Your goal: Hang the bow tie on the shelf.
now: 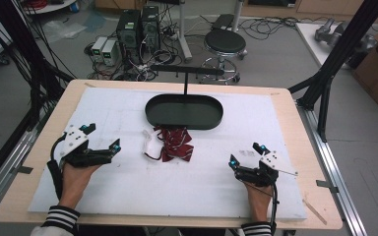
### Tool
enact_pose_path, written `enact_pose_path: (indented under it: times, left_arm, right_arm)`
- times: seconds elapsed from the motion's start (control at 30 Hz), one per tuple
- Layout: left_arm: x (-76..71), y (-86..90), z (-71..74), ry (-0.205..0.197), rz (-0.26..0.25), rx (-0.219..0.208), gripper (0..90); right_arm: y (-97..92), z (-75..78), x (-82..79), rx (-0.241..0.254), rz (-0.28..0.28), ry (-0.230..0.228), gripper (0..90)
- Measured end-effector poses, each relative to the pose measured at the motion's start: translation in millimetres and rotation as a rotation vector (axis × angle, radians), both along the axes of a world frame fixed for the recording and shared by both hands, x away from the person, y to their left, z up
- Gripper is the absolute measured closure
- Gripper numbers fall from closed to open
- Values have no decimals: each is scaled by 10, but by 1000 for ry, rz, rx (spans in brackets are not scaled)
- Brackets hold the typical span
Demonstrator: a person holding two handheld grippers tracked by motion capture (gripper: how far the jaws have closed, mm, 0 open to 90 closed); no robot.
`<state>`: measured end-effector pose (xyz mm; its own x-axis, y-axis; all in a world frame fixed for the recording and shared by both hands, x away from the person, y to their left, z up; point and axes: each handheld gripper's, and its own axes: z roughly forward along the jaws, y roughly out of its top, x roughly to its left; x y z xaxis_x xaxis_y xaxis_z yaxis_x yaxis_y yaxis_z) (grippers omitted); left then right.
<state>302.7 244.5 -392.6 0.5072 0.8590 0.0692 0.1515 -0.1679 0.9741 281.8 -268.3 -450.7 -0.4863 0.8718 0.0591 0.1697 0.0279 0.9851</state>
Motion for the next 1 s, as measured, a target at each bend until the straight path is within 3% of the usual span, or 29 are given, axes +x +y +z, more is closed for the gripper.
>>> enact_pose_path:
  times: [0.23, 0.27, 0.37, 0.47, 0.5, 0.63, 0.67, 0.8, 1.0]
  left_arm:
    - [220, -277, 117, 125, -33, 100, 20]
    - [220, -277, 117, 125, -33, 100, 20]
    - [311, -363, 137, 185, -35, 115, 20]
    - [428, -478, 84, 254, -19, 145, 20]
    - [428, -478, 84, 254, -19, 145, 20]
    - [546, -615, -16, 334, -14, 176, 20]
    - [546, -615, -16, 334, -14, 176, 27]
    - [671, -740, -82, 408, -24, 204, 150]
    - [771, -861, -114, 457, -15, 243, 151]
  right_arm:
    - [11, 1, -6, -2, -1, 4, 25]
    - [11, 1, -6, -2, -1, 4, 25]
    - [8, 1, -3, -2, -3, 2, 25]
    - [2, -1, 4, -1, -3, -4, 25]
    - [1, -1, 4, 0, -2, -3, 25]
    - [2, 0, 4, -2, -3, -2, 25]
    - [2, -1, 5, 0, -3, -3, 25]
    - [2, 0, 3, 1, -3, 0, 25]
    - [0, 0, 1, 8, -4, 5, 25]
